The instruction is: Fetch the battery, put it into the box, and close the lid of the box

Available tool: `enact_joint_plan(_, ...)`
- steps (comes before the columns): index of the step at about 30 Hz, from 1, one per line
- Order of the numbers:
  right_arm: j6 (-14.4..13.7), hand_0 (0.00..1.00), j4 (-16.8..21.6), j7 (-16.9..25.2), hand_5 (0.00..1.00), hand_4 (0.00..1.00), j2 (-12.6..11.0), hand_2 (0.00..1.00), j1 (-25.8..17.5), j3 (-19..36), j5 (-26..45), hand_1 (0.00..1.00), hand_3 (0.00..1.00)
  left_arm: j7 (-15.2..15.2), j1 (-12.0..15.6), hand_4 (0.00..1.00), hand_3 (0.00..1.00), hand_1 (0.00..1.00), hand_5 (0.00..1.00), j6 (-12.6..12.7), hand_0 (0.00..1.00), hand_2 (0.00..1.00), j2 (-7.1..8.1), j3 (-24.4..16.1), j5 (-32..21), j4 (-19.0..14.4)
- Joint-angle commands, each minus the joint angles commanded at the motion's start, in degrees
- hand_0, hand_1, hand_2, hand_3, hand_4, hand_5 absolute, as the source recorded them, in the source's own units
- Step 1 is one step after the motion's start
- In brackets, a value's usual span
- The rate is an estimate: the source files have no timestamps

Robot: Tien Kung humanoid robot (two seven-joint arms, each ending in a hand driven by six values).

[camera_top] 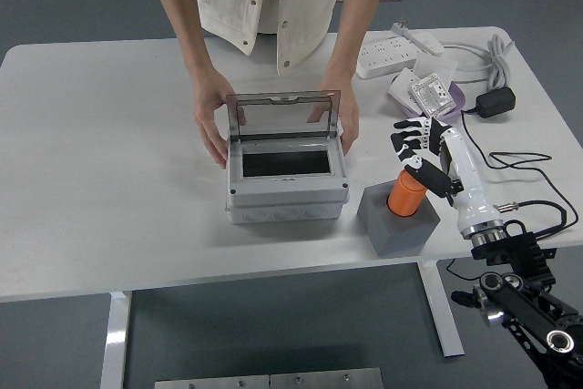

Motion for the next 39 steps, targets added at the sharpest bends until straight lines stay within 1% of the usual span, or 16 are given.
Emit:
enact_joint_plan(10, 1.1, 0.502, -0.8, -0.7, 0.454, 0.717, -0.2, 0.551, -0.3, -0.4, -1.0, 0.498, 0.627, -0.2, -0.2, 0.073, 0.515, 0.752, 0.002, 0.1, 0.613, 0.584, -0.07, 1.0, -1.0, 0.0)
enact_joint_plan(11, 1.1, 0.512, -0.8, -0.8, 0.459, 0.717, -0.2, 0.553, -0.4, -0.4, -1.3, 0.525, 0.628, -0.2, -0.2, 0.071, 0.513, 0.752, 0.002, 0.1, 0.61, 0.584, -0.08, 1.1, -1.0, 0.0)
enact_joint_plan(16, 1.1, 0.512, -0.6, -1.1, 0.459, 0.717, -0.4, 0.553, -0.8, -0.9, -2.0, 0.525, 0.628, -0.1, -0.2, 0.071, 0.513, 0.752, 0.002, 0.1, 0.61, 0.584, -0.14, 0.9, -0.8, 0.0)
enact_joint_plan(17, 1.1, 0.5, -0.6, -1.2, 0.377, 0.746, -0.5, 0.638, -0.9, -1.0, -2.2, 0.644, 0.671, -0.1, -0.2, 0.071, 0.509, 0.754, 0.002, 0.1, 0.605, 0.585, -0.14, 0.9, -0.8, 0.0)
enact_joint_plan(28, 1.2, 0.507, -1.7, -1.3, 0.365, 0.743, -0.6, 0.639, -1.5, -2.1, -2.7, 0.647, 0.678, -0.2, -0.4, 0.072, 0.508, 0.754, 0.002, 0.0, 0.605, 0.586, -0.17, 1.6, -1.3, 0.0)
enact_joint_plan(29, 1.2, 0.528, -1.8, -1.3, 0.365, 0.755, -0.6, 0.636, -1.5, -2.2, -2.7, 0.649, 0.68, -0.2, -0.4, 0.071, 0.507, 0.755, 0.002, 0.0, 0.603, 0.586, -0.18, 1.6, -1.3, 0.0)
enact_joint_plan(34, 1.1, 0.528, -2.7, -1.6, 0.365, 0.755, -0.6, 0.636, -1.6, -2.7, -3.0, 0.649, 0.68, -0.3, -0.5, 0.071, 0.507, 0.755, 0.002, 0.0, 0.603, 0.586, -0.19, 1.9, -1.5, 0.0)
enact_joint_plan(35, 1.1, 0.532, -2.8, -1.6, 0.303, 0.754, -0.6, 0.627, -1.6, -2.8, -3.1, 0.648, 0.676, -0.3, -0.5, 0.07, 0.506, 0.755, 0.002, 0.0, 0.6, 0.587, -0.18, 1.9, -1.6, 0.0)
enact_joint_plan(39, 0.9, 0.532, -3.1, -1.8, 0.303, 0.754, -0.6, 0.627, -1.6, -3.2, -3.5, 0.648, 0.676, -0.4, -0.6, 0.07, 0.506, 0.755, 0.002, 0.0, 0.6, 0.587, -0.14, 2.1, -1.9, 0.0)
